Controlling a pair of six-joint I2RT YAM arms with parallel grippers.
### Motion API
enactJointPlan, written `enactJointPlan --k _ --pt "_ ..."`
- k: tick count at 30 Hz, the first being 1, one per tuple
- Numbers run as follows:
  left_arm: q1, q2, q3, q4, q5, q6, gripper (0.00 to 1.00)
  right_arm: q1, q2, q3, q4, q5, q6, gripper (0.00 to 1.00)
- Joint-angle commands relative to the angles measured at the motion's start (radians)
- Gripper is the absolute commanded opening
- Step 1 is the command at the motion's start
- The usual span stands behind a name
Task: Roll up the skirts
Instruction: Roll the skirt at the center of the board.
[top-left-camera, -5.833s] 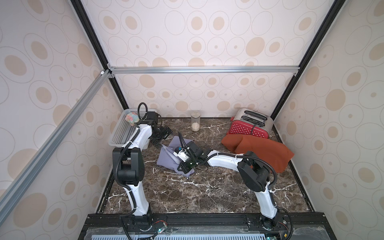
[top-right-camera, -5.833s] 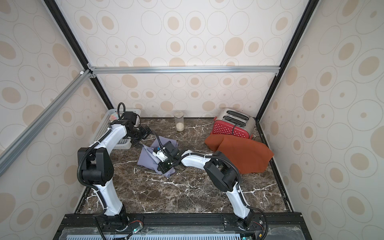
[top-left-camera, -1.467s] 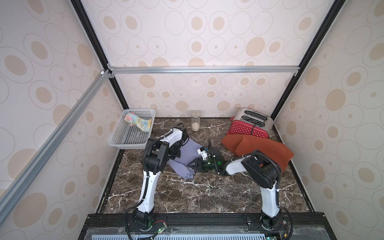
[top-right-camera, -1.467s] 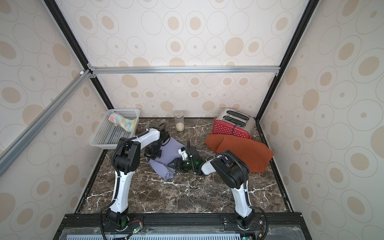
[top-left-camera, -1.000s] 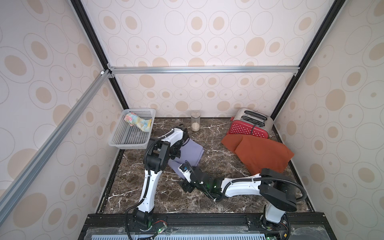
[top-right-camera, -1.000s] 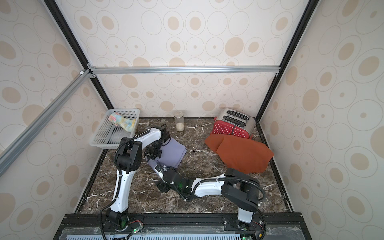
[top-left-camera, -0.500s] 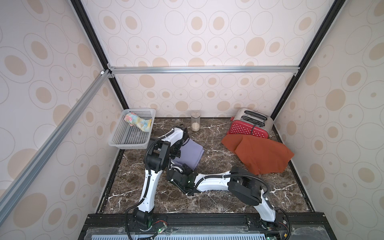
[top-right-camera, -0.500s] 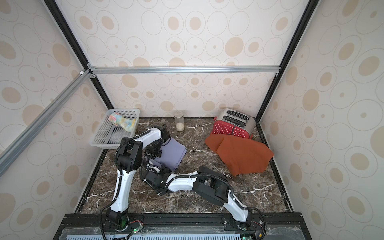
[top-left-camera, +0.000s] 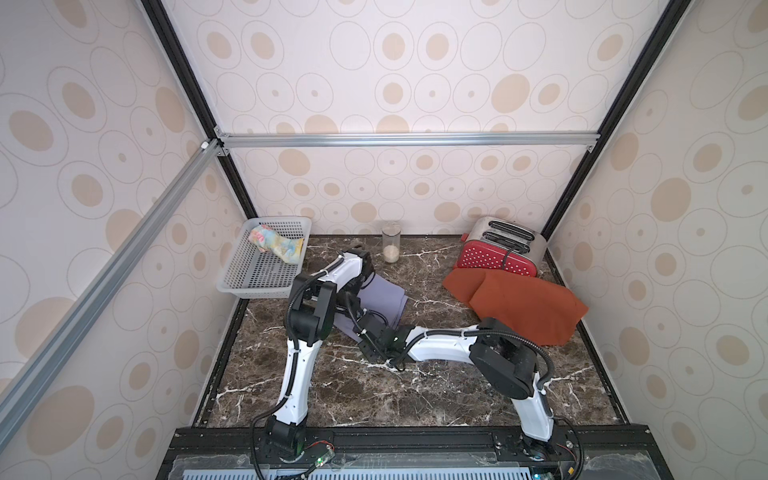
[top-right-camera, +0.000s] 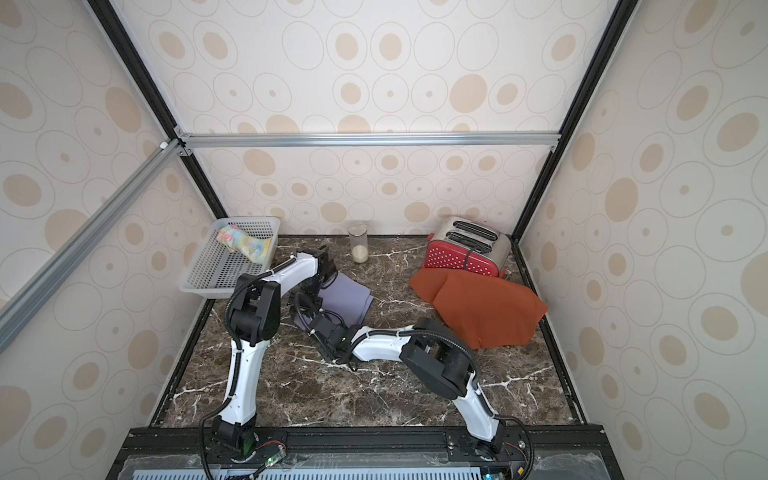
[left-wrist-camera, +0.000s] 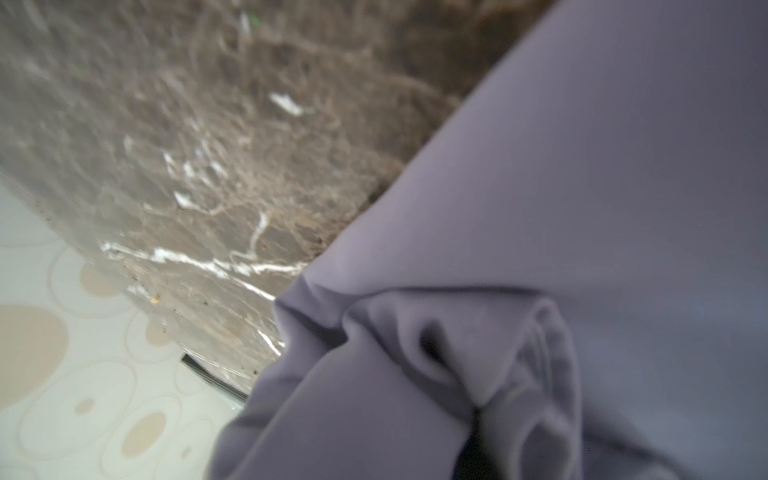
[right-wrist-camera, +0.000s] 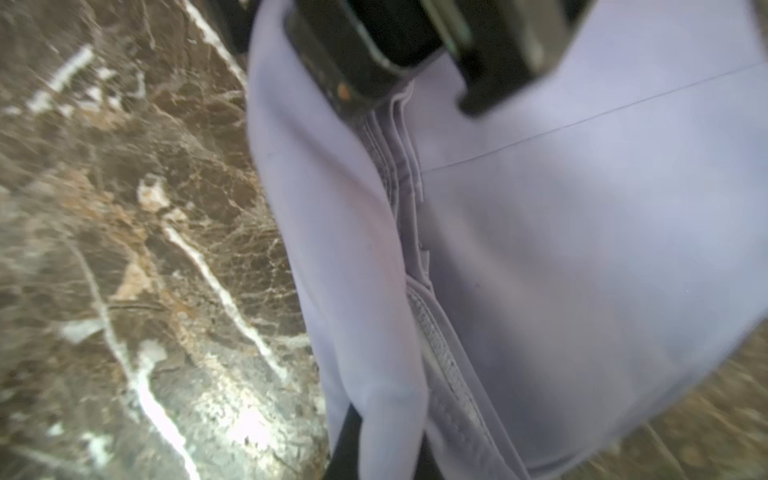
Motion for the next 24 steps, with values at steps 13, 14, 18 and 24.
enactJointPlan --k 13,14,18,24 --pt "0.173 -0.589 -0.378 0.590 0.285 -0.210 0.99 -0.330 0.127 -0.018 0.272 -1.103 0.557 0.00" --pt "0.173 -0.639 -0.450 0.669 0.319 -0.235 0.99 -0.342 0.140 -0.031 0.336 -1.126 0.622 0.00" --pt "0.158 -0.846 -0.804 1.060 0.377 -0.346 0.99 -0.373 0.182 -0.049 0.507 -1.224 0.818 0.00" --pt "0.106 -0.959 -1.143 1.389 0.372 -0.420 0.99 -0.392 0.221 -0.043 0.616 -1.281 0.947 0.00"
